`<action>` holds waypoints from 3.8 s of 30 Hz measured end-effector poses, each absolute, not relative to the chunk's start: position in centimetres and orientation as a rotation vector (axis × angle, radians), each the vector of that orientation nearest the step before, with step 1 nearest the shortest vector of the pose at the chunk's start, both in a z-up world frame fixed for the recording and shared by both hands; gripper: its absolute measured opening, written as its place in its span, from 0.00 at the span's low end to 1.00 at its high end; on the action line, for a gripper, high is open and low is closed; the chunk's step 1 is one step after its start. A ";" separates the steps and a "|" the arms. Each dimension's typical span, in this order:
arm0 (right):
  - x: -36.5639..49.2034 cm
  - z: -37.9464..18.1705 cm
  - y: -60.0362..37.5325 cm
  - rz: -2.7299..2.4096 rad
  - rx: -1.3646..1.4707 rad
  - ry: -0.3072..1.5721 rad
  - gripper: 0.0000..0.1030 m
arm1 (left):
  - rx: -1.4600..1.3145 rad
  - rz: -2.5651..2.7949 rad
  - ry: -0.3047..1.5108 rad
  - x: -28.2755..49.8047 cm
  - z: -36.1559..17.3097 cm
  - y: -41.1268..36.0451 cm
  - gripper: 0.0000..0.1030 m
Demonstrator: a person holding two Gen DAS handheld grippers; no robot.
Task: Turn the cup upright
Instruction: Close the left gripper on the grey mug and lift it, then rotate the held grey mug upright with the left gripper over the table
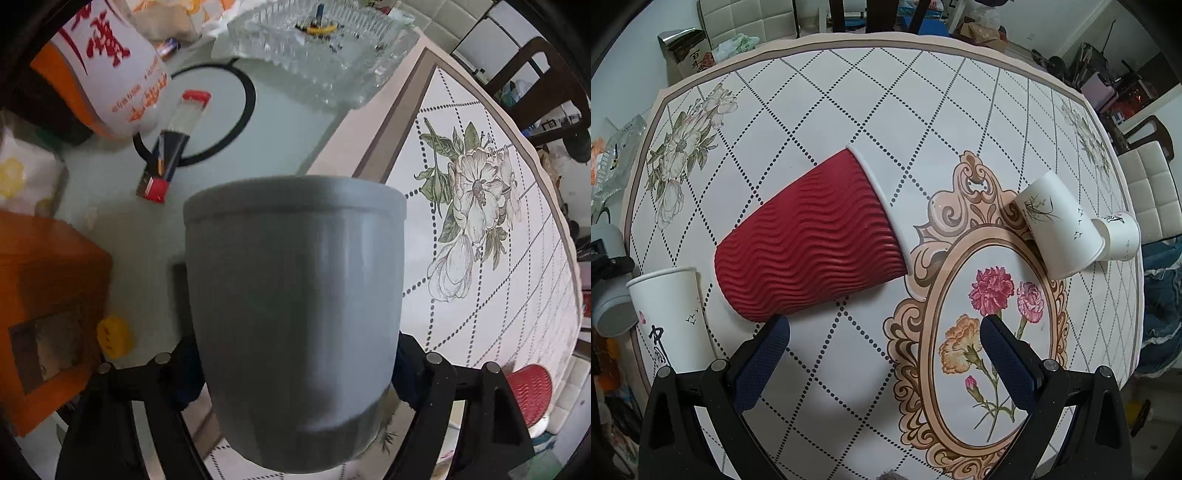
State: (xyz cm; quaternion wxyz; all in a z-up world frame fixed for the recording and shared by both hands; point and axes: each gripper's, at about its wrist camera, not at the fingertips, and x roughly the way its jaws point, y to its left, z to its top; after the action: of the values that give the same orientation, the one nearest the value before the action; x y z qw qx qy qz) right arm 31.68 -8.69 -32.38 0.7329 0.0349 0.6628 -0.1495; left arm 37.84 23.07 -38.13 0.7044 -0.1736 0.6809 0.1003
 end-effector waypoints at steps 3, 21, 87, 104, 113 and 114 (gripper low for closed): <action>31.4 -32.1 -8.8 -0.335 0.066 1.448 1.00 | -0.327 0.226 1.486 37.7 -37.8 22.9 0.76; 28.7 -32.2 -12.4 -0.398 0.081 1.425 1.00 | -0.166 0.220 1.334 35.4 -31.1 19.4 0.76; 10.5 -33.8 -34.3 -0.474 0.209 1.455 1.00 | -0.020 -0.012 1.381 16.0 -26.8 -7.0 0.99; 14.2 -27.7 -23.1 -0.237 0.138 1.448 1.00 | 0.073 0.258 1.260 14.0 -27.1 7.5 1.00; 17.4 -27.7 -14.1 -0.098 0.106 1.479 1.00 | 0.092 0.266 1.346 13.5 -30.3 10.9 1.00; 17.8 -28.0 -13.4 -0.090 0.099 1.488 1.00 | 0.101 0.268 1.354 13.5 -30.5 11.0 1.00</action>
State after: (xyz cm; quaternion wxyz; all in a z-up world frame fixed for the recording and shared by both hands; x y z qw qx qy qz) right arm 17.79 -13.43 -27.99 0.7339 0.0452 0.6766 -0.0409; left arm 13.51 11.03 -30.51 0.7701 0.0463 0.6241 0.1236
